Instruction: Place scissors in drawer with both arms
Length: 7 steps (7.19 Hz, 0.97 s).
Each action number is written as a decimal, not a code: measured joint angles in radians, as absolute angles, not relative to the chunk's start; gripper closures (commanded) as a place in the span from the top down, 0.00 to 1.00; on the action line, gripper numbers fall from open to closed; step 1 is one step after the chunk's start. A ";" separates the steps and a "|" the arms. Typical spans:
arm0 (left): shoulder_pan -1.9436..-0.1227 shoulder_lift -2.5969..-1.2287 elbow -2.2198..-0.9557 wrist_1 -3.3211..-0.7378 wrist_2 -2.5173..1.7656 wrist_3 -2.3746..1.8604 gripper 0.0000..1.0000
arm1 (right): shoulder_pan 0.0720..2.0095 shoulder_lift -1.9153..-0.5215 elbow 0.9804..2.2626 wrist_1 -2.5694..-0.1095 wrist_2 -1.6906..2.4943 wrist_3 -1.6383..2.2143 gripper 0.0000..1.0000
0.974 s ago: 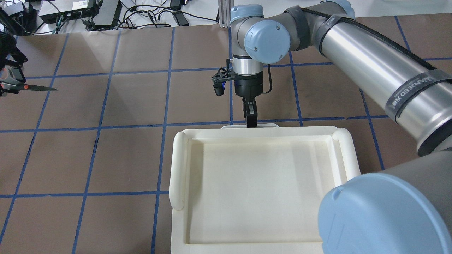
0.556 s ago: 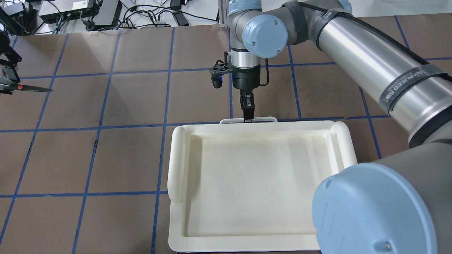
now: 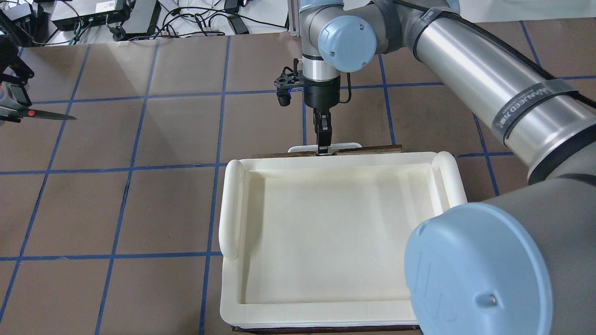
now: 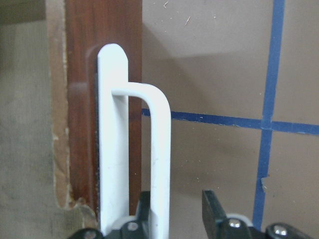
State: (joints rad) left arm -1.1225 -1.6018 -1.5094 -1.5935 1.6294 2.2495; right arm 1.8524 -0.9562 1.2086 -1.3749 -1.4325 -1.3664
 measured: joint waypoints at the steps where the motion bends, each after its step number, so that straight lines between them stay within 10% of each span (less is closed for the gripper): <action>1: -1.127 -1.600 -1.509 -1.594 1.630 2.249 0.00 | 1.850 -0.947 1.191 -1.376 -1.433 -1.367 0.44; 7: -1.145 -1.583 -1.501 -1.627 1.630 2.240 0.00 | 1.824 -0.888 1.114 -1.450 -1.428 -1.371 0.44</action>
State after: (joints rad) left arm -1.1453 -1.5834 -1.5012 -1.6265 1.6300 2.2404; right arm 1.8240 -0.8879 1.1140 -1.4505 -1.4283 -1.3713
